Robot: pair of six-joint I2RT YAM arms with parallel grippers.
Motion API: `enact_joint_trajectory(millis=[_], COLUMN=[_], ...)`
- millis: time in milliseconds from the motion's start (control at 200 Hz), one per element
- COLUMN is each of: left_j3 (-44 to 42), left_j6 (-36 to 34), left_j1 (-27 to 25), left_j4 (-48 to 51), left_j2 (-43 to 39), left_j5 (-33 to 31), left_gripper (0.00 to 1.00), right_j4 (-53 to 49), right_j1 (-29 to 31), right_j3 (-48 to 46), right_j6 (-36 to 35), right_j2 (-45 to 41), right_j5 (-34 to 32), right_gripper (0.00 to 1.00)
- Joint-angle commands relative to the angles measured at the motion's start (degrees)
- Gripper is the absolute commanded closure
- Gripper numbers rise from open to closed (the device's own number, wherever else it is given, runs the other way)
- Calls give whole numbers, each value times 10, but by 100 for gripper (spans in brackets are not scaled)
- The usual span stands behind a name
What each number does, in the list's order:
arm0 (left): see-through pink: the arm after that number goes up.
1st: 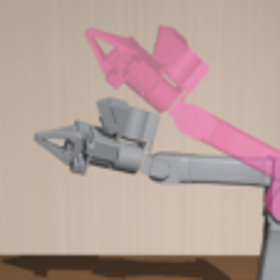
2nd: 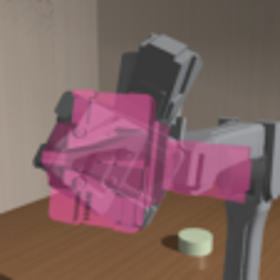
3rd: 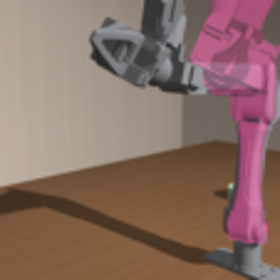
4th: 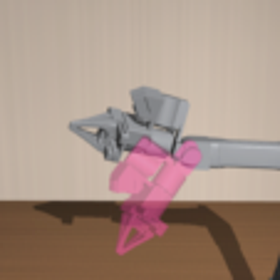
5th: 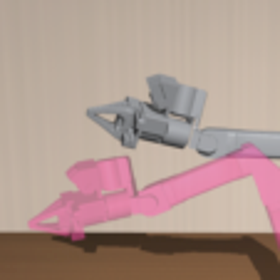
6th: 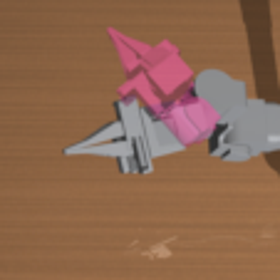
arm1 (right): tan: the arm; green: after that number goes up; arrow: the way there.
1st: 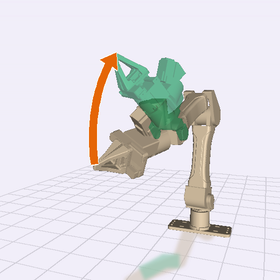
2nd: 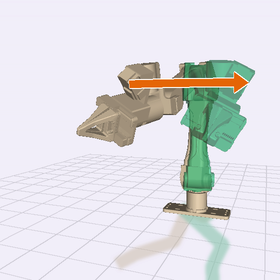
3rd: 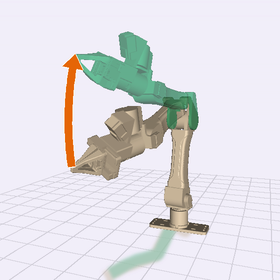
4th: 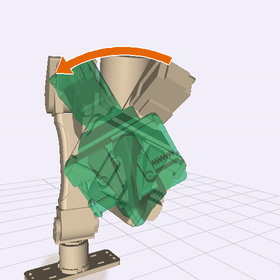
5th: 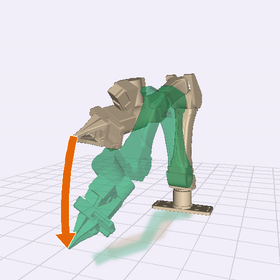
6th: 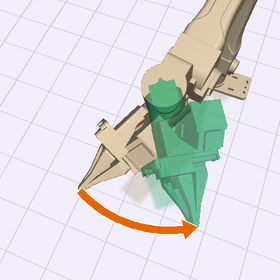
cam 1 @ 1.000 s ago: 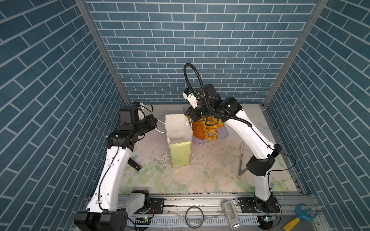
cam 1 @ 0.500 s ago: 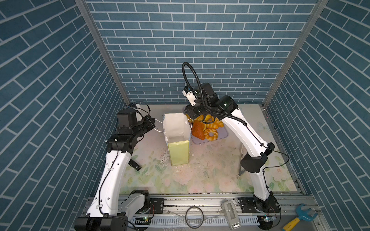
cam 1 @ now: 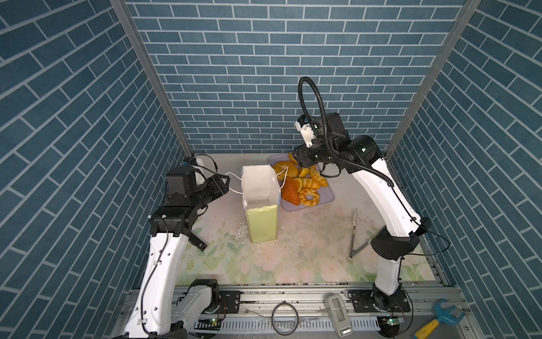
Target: Place the fake bread into the paper bag
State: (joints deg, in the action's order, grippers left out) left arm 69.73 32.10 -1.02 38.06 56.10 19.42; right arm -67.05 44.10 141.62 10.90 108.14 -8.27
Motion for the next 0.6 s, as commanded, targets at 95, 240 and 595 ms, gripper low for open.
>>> enact_joint_trajectory(millis=[95,240,595], left_j3=[50,64,45], left_j6=[-67,-106,-163], left_j1=[2,2,2], left_j4=[41,48,59], left_j2=[6,14,4], left_j5=[-1,-8,-37], left_gripper=[31,29,28], right_j4=[-10,31,51], right_j1=[-53,-103,-189], right_j3=[-191,-366,-705], right_j6=[95,155,289], right_j2=[-118,-220,-369], right_j5=[-45,-53,-35], right_gripper=[38,35,17])
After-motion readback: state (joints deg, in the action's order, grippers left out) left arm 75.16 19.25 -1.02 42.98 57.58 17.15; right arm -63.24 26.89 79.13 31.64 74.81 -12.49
